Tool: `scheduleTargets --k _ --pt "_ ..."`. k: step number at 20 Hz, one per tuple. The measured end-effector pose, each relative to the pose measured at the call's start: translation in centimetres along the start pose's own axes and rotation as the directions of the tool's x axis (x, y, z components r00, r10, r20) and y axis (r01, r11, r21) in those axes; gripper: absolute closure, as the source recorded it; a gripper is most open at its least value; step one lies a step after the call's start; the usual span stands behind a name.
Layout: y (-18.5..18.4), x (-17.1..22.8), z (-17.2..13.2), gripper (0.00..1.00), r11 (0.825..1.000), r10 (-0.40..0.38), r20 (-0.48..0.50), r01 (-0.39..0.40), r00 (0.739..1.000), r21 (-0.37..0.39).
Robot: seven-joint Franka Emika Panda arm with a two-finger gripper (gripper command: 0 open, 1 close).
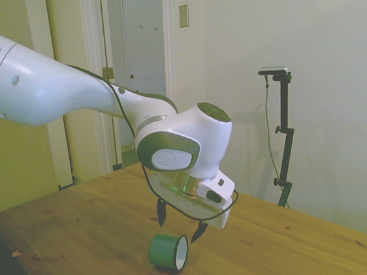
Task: Flip the mug upright
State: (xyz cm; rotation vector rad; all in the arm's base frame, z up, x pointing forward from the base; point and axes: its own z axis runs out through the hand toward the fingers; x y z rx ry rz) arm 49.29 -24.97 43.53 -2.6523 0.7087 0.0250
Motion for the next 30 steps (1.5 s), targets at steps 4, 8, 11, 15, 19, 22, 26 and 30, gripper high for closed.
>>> scheduleTargets --k 4,8,11,15,19,22,26,30 --pt "1.6 1.2 -0.1 0.00 0.998 -0.015 0.058 0.011 0.998 0.066" --pt "2.9 3.1 0.8 0.00 0.990 -0.030 0.126 0.012 0.992 0.142" --pt "3.5 4.3 2.2 0.00 0.978 -0.049 0.193 0.008 0.980 0.207" --pt "3.4 5.0 4.1 0.00 0.965 -0.075 0.271 0.002 0.960 0.261" --pt "2.9 4.7 5.1 0.00 0.950 -0.103 0.344 -0.010 0.933 0.311" --pt "2.9 4.8 5.8 0.00 0.945 -0.114 0.382 -0.019 0.917 0.328" --pt "3.2 4.7 6.6 0.00 0.930 -0.127 0.436 -0.046 0.891 0.365" --pt "3.1 4.4 6.7 0.00 0.924 -0.138 0.461 -0.054 0.877 0.378"
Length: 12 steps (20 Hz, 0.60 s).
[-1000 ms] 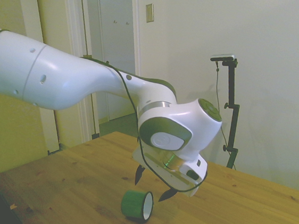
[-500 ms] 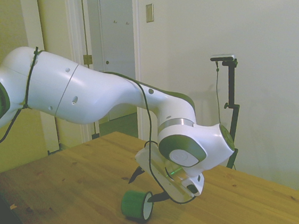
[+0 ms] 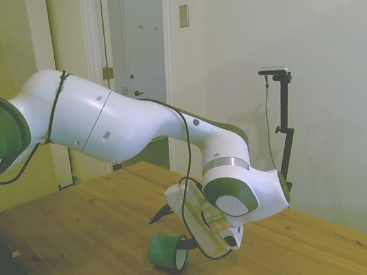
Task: Flip the mug upright
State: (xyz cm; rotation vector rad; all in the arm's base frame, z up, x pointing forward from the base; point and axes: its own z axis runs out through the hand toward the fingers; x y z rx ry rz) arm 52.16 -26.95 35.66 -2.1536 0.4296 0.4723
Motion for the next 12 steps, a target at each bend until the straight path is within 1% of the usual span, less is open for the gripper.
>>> scheduleTargets --k 2,3,12 --pt "-0.1 -0.1 0.1 0.00 1.000 -0.002 0.007 0.002 1.000 0.004" --pt "-0.1 -0.1 0.2 1.00 1.000 -0.001 0.010 0.001 1.000 0.005" --pt "-0.2 0.1 1.6 1.00 1.000 -0.001 0.033 0.000 0.999 0.019"
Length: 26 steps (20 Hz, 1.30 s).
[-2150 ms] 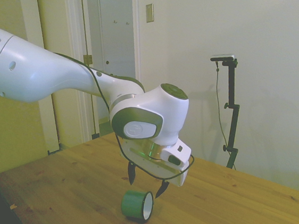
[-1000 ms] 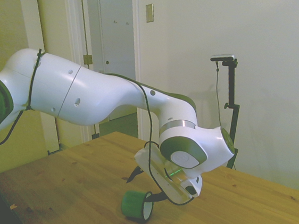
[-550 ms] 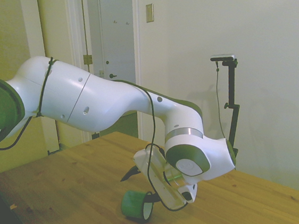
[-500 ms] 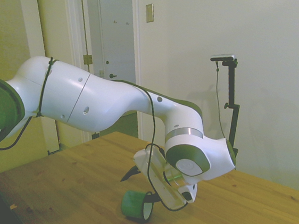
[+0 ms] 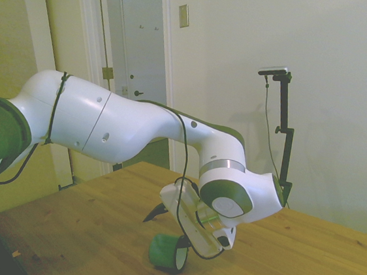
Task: Flip the mug upright
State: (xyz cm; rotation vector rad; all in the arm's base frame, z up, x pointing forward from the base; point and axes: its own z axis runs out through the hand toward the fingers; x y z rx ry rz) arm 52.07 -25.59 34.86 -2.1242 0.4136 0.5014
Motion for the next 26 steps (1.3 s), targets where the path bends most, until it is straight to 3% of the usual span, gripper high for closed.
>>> scheduleTargets --k 26 --pt "0.00 -0.34 -0.73 1.00 1.000 -0.014 -0.016 0.015 1.000 0.002"
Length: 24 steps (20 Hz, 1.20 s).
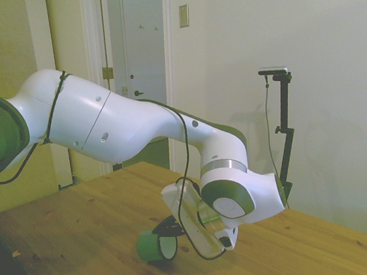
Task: Flip the mug upright
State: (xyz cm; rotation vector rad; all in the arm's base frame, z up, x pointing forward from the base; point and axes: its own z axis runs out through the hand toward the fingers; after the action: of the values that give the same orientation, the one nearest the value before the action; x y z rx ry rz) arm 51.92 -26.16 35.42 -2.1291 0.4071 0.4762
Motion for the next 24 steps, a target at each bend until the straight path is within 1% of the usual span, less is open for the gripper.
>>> scheduleTargets --k 3,5,7,9,12,15,17,20,22,24 --pt "-1.2 -0.7 -1.0 1.00 1.000 -0.022 -0.023 0.022 1.000 -0.008" --pt "-3.0 -2.0 -2.3 1.00 0.998 -0.052 -0.054 0.050 0.997 -0.022" --pt "-5.6 -3.9 -3.8 1.00 0.996 -0.080 -0.096 0.076 0.992 -0.044" --pt "-8.6 -5.8 -5.5 1.00 0.993 -0.095 -0.178 0.080 0.979 -0.092" --pt "-11.6 -8.1 -7.1 1.00 0.982 -0.109 -0.317 0.053 0.942 -0.182" --pt "-12.2 -9.0 -7.4 1.00 0.964 -0.121 -0.440 -0.001 0.890 -0.267" --pt "-12.2 -9.1 -7.2 1.00 0.949 -0.131 -0.516 -0.044 0.847 -0.313" --pt "-12.3 -9.2 -6.6 1.00 0.925 -0.155 -0.623 -0.110 0.767 -0.364" --pt "-12.2 -8.9 -6.1 1.00 0.908 -0.172 -0.686 -0.156 0.707 -0.389" --pt "-11.9 -8.4 -5.3 1.00 0.887 -0.190 -0.742 -0.211 0.643 -0.410"
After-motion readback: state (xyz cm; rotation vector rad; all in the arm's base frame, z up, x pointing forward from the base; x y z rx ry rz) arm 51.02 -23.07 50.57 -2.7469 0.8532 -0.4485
